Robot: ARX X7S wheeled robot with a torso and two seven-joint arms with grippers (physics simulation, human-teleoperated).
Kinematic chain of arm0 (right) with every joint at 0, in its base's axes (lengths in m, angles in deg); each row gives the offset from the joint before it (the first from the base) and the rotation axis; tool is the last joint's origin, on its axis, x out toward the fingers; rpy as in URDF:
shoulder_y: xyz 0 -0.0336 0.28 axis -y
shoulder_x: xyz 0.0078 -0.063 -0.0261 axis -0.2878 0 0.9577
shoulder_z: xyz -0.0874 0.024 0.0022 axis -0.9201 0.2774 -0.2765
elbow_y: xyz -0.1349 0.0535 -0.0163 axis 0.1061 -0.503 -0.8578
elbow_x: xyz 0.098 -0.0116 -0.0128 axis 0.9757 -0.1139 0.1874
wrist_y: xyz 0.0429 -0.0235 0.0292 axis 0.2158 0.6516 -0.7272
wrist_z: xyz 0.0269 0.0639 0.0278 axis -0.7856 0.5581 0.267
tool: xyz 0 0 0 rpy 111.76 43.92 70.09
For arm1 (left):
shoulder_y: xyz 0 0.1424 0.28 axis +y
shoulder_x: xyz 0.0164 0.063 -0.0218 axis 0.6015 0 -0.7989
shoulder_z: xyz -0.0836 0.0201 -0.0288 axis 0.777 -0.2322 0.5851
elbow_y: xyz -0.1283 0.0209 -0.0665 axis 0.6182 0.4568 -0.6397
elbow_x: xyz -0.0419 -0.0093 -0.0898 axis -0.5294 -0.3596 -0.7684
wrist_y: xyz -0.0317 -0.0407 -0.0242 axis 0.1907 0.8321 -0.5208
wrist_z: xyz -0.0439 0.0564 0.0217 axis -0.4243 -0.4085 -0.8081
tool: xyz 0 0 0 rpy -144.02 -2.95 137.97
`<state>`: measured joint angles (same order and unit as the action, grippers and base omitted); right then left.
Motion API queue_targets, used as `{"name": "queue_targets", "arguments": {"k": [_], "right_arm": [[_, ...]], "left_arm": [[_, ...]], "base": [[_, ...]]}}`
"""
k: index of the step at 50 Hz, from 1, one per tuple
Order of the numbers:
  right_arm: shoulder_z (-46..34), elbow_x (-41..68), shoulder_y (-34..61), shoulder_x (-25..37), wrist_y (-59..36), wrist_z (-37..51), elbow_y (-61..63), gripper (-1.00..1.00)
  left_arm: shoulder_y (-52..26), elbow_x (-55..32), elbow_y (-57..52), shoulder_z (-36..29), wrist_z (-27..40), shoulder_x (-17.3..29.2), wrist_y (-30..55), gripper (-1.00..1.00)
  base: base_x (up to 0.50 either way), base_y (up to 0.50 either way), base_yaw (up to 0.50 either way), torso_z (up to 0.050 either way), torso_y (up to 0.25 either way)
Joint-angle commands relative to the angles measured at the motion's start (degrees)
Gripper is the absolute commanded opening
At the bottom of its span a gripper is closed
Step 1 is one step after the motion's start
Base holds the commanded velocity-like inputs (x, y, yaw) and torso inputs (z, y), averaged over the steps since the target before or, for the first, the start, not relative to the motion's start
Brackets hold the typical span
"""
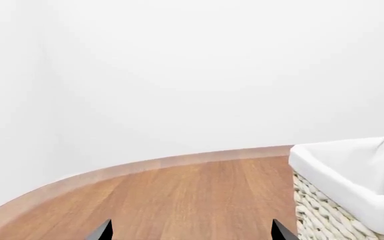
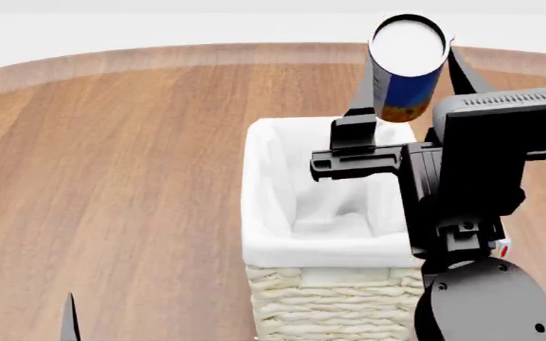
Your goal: Pick up the alphabet soup and put it in the basket.
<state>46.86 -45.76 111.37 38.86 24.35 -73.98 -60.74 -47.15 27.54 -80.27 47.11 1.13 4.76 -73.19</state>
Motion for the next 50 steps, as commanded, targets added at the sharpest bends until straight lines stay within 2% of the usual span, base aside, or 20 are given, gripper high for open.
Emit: {"name": "queue_targets", "arguments": {"k": [1,9,17,23,26,35,42,50], "right_arm": [[-4.57,-4.36,10.74,-4.1,2.92,-4.83,-14.33,-1.0],[-7.72,-6.6,17.89,-7.71,6.4,-8.22,-27.44,-1.0],[-9.91,-8.09,27.26,-13.12,12.37,-13.19,-48.3,-1.0],[-10.01,-9.49,36.15,-17.51,21.25,-16.38,-71.62,-1.0],[-9.48,-10.3,43.73,-20.91,30.58,-18.26,-92.41,-1.0],[-4.18,-16.14,44.45,-21.34,24.84,-17.11,-93.09,-1.0],[0.55,-20.83,44.25,-21.88,16.93,-17.9,-93.1,-1.0],[0.99,-24.1,44.22,-22.46,14.41,-19.17,-93.1,-1.0]], "left_arm": [[-0.14,-0.28,0.09,-0.09,0.15,0.18,0.02,1.0],[-0.1,-0.2,0.11,-0.32,0.29,0.32,-0.08,1.0],[-0.19,-0.45,0.44,-0.27,0.34,0.45,-0.45,1.0],[-0.34,-0.65,0.91,-0.31,0.35,0.49,-0.61,1.0],[-0.39,-0.5,0.87,-0.5,0.43,0.53,-0.5,1.0],[-0.54,-0.7,1.27,-0.6,0.49,0.61,-0.67,1.0],[-0.64,-0.97,1.55,-0.58,0.51,0.72,-0.83,1.0],[-0.62,-1.23,1.76,-0.46,0.67,0.83,-1.02,1.0]], "base": [[0.0,0.0,0.0,0.0,0.01],[0.0,0.0,0.0,0.0,0.0],[0.0,0.0,0.0,0.0,0.001],[0.0,0.0,0.0,0.0,0.0],[0.0,0.0,0.0,0.0,0.0],[0.0,0.0,0.0,0.0,0.001],[0.0,0.0,0.0,0.0,0.001],[0.0,0.0,0.0,0.0,0.0]]}}
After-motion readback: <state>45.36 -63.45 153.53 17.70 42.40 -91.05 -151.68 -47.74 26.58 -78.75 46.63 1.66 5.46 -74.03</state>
